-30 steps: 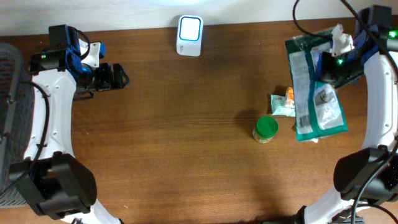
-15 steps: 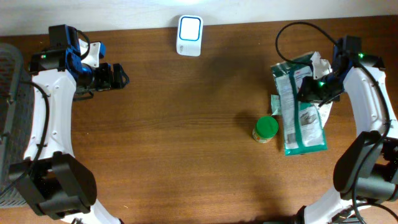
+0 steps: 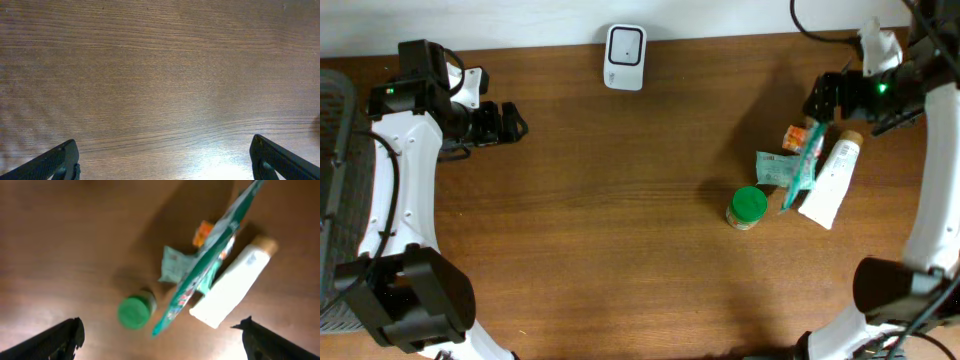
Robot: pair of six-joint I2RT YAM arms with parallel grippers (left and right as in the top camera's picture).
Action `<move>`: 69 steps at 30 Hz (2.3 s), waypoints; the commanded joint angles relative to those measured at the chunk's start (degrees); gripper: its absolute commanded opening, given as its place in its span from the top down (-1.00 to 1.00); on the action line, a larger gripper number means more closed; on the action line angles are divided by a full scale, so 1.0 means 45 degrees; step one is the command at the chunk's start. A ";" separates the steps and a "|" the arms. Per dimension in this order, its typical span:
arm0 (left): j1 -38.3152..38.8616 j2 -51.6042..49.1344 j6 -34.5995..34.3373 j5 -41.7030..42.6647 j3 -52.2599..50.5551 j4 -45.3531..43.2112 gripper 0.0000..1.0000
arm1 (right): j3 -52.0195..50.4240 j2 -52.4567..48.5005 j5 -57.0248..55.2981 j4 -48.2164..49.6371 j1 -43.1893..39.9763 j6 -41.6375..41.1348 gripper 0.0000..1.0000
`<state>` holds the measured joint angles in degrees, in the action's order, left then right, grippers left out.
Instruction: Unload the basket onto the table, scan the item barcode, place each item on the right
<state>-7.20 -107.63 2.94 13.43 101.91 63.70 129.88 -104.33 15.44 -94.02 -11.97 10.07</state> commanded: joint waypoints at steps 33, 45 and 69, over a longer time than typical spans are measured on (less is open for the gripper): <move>-0.0024 -0.0005 0.0019 0.0049 0.0078 0.0010 -0.98 | -1.2633 1.2619 -0.2254 1.3469 0.2841 -0.0967 -0.97; -0.0024 -0.0005 0.0019 0.0049 0.0078 0.0010 -0.98 | -2.5694 2.0201 -0.2254 2.3096 0.3031 -0.0971 -0.97; -0.0024 -0.0005 0.0019 0.0049 0.0078 0.0010 -0.98 | -2.8793 2.3144 -0.3162 1.9890 0.3667 -0.1637 -0.97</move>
<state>-7.20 -107.63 2.94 13.43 101.91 63.70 0.60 -0.89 1.93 -4.12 4.12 3.60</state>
